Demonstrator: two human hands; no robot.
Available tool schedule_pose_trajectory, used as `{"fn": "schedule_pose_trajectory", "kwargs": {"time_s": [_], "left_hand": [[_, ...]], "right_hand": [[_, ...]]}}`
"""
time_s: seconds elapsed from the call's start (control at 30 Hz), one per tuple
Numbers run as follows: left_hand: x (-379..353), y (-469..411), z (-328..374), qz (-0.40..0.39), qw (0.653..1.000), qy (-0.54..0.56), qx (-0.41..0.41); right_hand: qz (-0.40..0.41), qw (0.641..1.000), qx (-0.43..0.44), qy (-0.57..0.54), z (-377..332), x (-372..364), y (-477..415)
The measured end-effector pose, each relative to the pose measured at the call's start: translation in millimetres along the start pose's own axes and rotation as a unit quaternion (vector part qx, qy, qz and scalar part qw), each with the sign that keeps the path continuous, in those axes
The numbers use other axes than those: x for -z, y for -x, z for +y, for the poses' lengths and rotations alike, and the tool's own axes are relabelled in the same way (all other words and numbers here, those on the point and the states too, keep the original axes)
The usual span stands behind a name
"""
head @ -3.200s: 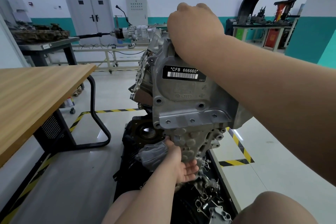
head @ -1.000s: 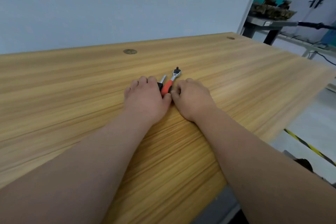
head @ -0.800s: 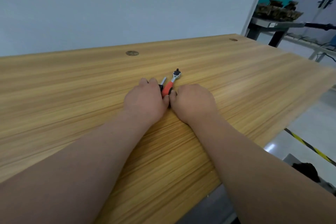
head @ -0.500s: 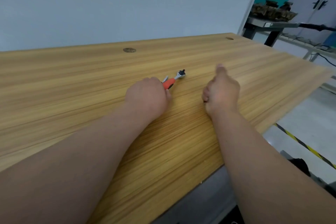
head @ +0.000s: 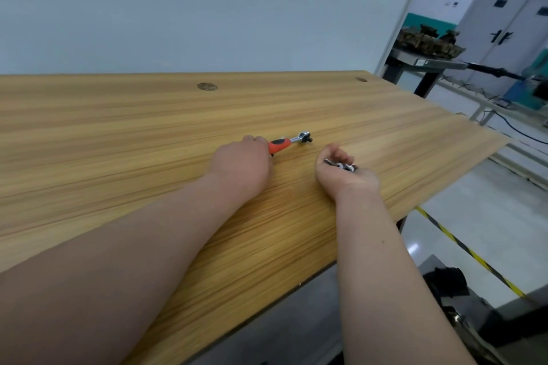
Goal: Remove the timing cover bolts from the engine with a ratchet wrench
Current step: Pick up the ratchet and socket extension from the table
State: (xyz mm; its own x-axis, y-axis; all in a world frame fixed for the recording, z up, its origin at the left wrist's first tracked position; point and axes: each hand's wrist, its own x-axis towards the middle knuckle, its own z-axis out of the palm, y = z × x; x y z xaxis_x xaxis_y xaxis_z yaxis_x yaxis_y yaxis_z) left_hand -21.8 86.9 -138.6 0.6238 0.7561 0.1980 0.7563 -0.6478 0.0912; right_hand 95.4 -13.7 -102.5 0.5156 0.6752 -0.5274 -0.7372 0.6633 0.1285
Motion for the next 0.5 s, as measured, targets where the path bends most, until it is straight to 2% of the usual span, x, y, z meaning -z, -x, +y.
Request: {"fn": "schedule_pose_trajectory", "kwargs": {"time_s": [0.1, 0.2, 0.33, 0.4, 0.5], "left_hand": [[-1.3, -0.2, 1.0, 0.002, 1.0, 0.0, 0.008], [-4.5, 0.7, -0.9, 0.01, 1.0, 0.004, -0.004], [-5.8, 0.7, -1.2, 0.013, 1.0, 0.017, -0.009], [-4.3, -0.1, -1.2, 0.023, 0.999, 0.034, 0.004], [-2.3, -0.2, -3.6, 0.039, 0.995, 0.086, 0.022]], "right_hand": [[0.011, 0.999, -0.039, 0.01, 22.3, 1.6, 8.6], [-0.014, 0.995, -0.083, 0.055, 41.9, 4.8, 19.4], [-0.045, 0.971, -0.078, 0.224, 50.2, 8.0, 20.6], [-0.033, 0.929, -0.027, 0.367, 42.5, 14.4, 18.3], [-0.008, 0.834, 0.044, 0.55, 25.0, 22.7, 11.4]]}}
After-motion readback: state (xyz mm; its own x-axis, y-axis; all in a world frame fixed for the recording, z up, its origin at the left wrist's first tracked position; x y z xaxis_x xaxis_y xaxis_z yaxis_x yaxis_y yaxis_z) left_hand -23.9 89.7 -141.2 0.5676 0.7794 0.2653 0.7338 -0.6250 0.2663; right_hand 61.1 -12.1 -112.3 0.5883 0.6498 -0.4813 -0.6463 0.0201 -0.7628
